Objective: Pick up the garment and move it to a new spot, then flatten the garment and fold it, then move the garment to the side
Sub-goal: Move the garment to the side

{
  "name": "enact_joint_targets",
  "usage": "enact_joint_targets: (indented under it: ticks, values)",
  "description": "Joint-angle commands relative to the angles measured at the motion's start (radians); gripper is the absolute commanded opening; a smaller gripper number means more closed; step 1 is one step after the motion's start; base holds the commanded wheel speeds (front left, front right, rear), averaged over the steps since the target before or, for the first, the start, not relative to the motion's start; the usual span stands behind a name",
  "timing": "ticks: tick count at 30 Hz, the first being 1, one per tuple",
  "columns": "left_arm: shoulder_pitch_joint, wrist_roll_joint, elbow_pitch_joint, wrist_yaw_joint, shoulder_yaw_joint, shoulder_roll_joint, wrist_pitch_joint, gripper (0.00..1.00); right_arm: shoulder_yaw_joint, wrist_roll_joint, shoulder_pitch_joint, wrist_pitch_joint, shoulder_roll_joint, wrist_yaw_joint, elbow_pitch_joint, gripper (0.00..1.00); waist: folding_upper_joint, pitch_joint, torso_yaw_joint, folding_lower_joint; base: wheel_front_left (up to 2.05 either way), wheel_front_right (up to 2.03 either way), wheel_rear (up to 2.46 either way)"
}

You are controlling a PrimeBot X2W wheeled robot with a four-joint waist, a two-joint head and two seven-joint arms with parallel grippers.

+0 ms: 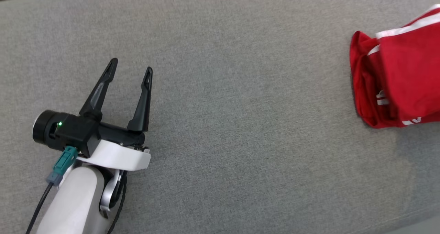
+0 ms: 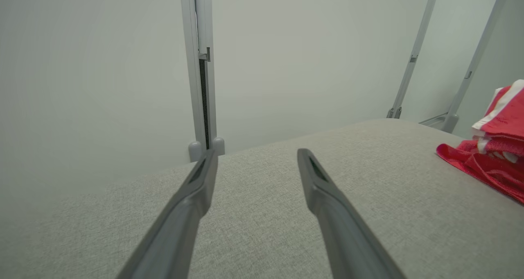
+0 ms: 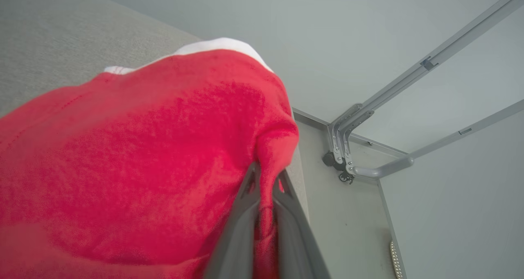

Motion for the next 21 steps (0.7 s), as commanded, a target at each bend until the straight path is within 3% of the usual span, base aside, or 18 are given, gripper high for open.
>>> enact_joint_targets:
  ticks: [1,8,9,10,11,12,17,21]
  values:
    - [-0.026,0.008,-0.005,-0.006,-0.001,0.007,0.001,1.0,-0.009,-0.002,-0.012,-0.004,-0.008,-0.002,0.022,0.0,-0.0001,0.045,0.013,0.0,0.0,0.0,0.0]
    - [-0.077,0.018,-0.015,-0.014,-0.015,0.016,0.009,1.0,-0.031,0.022,-0.052,-0.076,0.059,-0.002,0.213,0.0,-0.0001,0.121,0.036,0.0,0.0,0.0,0.0]
    - [-0.08,0.017,-0.014,-0.016,-0.015,0.018,0.009,1.0,-0.031,0.018,-0.059,-0.083,0.076,-0.002,0.24,0.23,-0.0001,0.125,0.035,0.0,0.0,0.0,0.0]
    - [-0.083,0.017,-0.012,-0.016,-0.016,0.019,0.009,1.0,-0.037,0.019,-0.065,-0.087,0.094,-0.002,0.275,0.65,-0.0001,0.127,0.035,0.0,0.0,0.0,0.0]
    - [-0.086,0.017,-0.011,-0.015,-0.016,0.02,0.009,1.0,-0.046,0.014,-0.073,-0.095,0.109,-0.002,0.307,0.65,-0.0001,0.128,0.033,0.0,0.0,0.0,0.0]
    - [-0.087,0.016,-0.009,-0.014,-0.017,0.021,0.01,1.0,-0.055,0.009,-0.082,-0.113,0.124,-0.002,0.329,1.0,-0.0001,0.127,0.031,0.0,0.0,0.0,0.0]
    - [-0.07,0.008,0.012,-0.011,-0.015,0.025,0.006,1.0,-0.116,-0.004,-0.091,-0.204,0.201,-0.002,0.439,1.0,-0.0001,0.087,0.017,0.0,0.0,0.0,0.0]
    - [-0.031,-0.007,0.04,-0.005,-0.014,0.019,-0.004,1.0,-0.167,0.002,-0.06,-0.289,0.245,-0.002,0.458,1.0,-0.0001,0.018,0.007,0.0,0.0,0.0,0.0]
